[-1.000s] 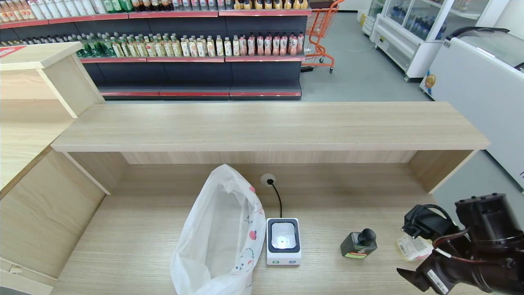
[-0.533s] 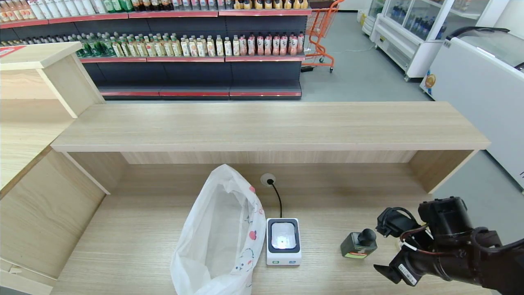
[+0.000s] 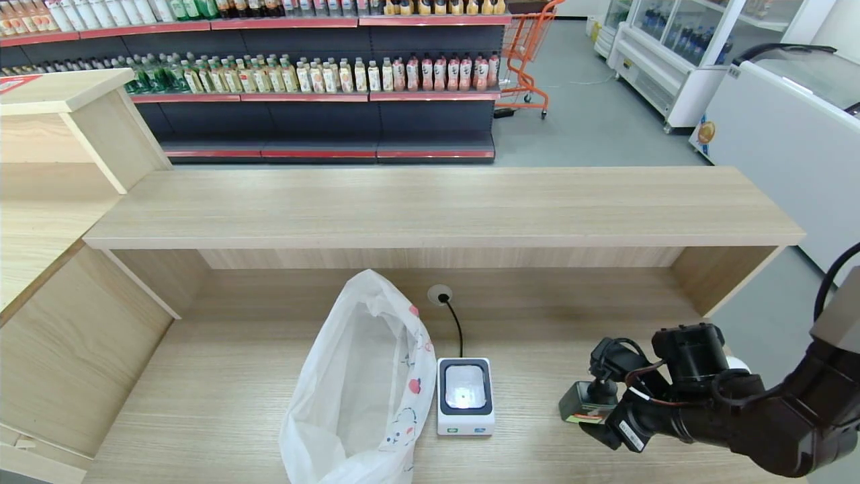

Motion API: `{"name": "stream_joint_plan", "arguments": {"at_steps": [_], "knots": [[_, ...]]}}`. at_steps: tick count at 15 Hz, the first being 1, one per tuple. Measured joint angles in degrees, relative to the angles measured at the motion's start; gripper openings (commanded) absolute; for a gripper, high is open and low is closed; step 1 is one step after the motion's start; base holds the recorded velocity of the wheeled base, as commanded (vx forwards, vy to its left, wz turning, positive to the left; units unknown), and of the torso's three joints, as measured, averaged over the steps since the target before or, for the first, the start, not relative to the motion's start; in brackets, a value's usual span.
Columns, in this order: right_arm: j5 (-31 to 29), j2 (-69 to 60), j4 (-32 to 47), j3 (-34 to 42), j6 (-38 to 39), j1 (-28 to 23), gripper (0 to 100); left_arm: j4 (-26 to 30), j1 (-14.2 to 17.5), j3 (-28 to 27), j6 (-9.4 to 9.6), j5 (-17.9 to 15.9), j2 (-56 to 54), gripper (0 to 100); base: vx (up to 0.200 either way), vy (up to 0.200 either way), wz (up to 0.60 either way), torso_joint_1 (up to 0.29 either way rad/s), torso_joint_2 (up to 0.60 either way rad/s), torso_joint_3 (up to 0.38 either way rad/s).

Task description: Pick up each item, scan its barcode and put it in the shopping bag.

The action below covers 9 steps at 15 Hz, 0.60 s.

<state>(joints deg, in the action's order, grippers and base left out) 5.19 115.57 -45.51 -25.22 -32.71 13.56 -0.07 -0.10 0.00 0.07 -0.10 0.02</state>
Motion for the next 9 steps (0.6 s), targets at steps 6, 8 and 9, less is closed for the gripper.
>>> {"name": "stream_joint_plan", "arguments": {"at_steps": [6,8,9], "knots": [[1.3,5.9,-1.1,-5.6,-3.3,0.6,100,0.0,0.0,0.0,0.02,0.0,0.0,100,0.000,0.000,0.00,0.000,0.00,0.000],[3.5,7.2,-2.3,-6.9,-3.2,1.3,0,0.0,0.0,0.0,0.02,0.0,0.0,100,0.000,0.000,0.00,0.000,0.00,0.000],[3.9,7.8,-1.9,-7.2,-3.2,1.8,0,0.0,0.0,0.0,0.02,0.0,0.0,100,0.000,0.000,0.00,0.000,0.00,0.000]]}}
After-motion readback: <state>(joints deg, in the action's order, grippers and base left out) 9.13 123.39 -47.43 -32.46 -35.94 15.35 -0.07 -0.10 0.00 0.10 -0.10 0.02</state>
